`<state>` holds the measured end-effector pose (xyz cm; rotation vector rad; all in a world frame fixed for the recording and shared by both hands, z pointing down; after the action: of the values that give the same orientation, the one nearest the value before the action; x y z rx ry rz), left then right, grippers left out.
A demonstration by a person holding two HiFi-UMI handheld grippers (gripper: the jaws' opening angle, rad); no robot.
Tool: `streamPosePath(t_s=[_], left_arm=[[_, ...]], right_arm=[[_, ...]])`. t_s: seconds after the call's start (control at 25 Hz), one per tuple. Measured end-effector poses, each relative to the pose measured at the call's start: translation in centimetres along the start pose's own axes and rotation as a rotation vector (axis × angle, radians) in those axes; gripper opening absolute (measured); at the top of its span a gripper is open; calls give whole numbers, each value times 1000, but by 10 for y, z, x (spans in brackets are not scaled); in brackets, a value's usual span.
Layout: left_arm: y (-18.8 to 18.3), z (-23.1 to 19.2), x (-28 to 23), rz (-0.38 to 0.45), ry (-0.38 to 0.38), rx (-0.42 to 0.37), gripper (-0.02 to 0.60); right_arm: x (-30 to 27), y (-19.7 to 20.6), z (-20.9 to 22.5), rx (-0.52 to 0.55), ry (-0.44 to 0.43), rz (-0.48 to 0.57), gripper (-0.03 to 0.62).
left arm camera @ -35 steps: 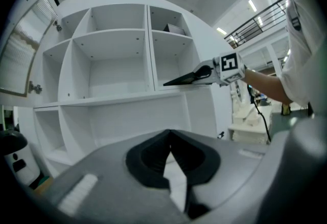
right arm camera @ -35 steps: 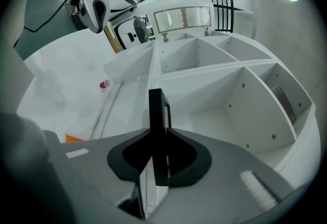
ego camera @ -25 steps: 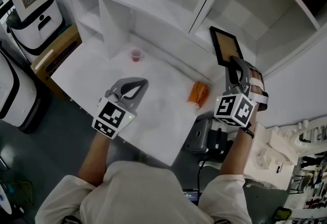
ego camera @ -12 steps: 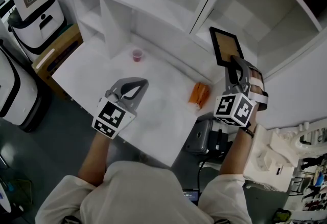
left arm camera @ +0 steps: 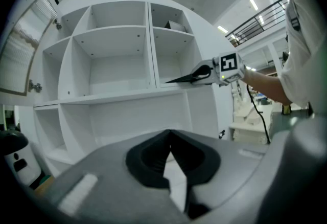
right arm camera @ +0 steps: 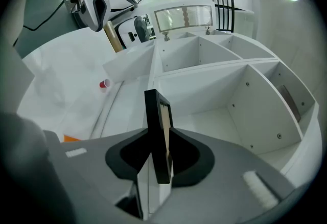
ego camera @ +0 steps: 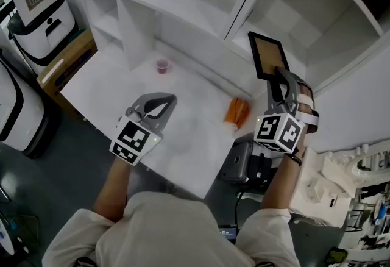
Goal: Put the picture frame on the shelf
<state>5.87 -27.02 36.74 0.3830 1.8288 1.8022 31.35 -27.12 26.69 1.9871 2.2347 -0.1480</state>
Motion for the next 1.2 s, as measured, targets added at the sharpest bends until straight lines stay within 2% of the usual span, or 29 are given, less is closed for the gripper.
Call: streamPosePath(t_s=[0.56,0.84,1.2], left_arm=[[-1,6,5,5,26,-8,3],[-3,10,7,9,38,-15,3],[-4,10,10,12,34,-21,3]], right_arm=[[19,-2,-2,-4,-31,-12,140],[25,0,-2,-10,-32,-19,87],[21,-4,-1,-2,-29,-14,87]])
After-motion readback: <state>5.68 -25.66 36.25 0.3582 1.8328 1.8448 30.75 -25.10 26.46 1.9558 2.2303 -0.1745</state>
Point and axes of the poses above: the fingertips, and each gripper's own axes: x backward along the fingers, z to its right, y out of its underside, the point moved 5 cm from there along x, backward along the fingers, and after that the axes turned 9 degrees about x, right-handed, at the moved point
